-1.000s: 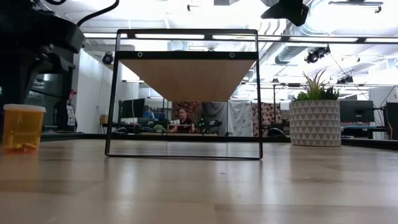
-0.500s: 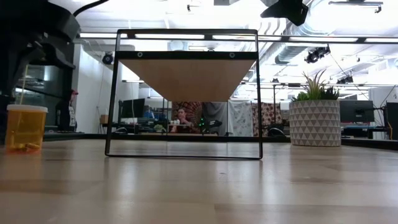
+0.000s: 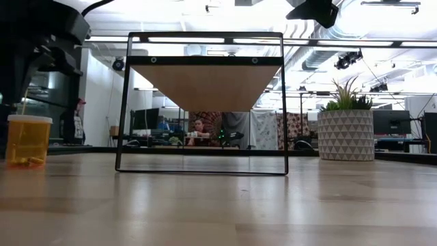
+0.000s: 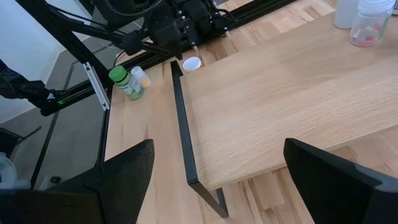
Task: Pick and place medicine bottles onto shelf by color
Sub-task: Put the orange medicine bottle on the shelf
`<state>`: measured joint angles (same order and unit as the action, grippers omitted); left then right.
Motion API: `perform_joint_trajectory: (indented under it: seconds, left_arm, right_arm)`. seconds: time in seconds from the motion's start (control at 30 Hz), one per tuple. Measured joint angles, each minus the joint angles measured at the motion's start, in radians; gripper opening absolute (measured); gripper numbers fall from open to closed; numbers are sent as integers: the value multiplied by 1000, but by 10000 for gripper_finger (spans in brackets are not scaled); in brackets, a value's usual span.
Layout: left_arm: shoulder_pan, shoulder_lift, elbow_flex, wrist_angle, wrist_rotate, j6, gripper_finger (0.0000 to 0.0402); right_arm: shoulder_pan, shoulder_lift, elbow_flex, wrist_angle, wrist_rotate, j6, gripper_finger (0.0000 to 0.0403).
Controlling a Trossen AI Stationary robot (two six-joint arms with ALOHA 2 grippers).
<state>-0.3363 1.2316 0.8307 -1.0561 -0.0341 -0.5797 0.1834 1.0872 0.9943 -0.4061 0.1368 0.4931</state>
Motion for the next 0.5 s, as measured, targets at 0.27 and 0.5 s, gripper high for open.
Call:
perform_joint_trajectory:
  seconds: [0.27, 0.5]
  left_arm:
    - [4, 0, 0, 12, 0, 7, 0]
    - [4, 0, 0, 12, -16, -37, 3]
  right_arm:
    - [0, 0, 0, 0, 0, 0, 349]
    - [0, 0, 0, 0, 0, 4, 349]
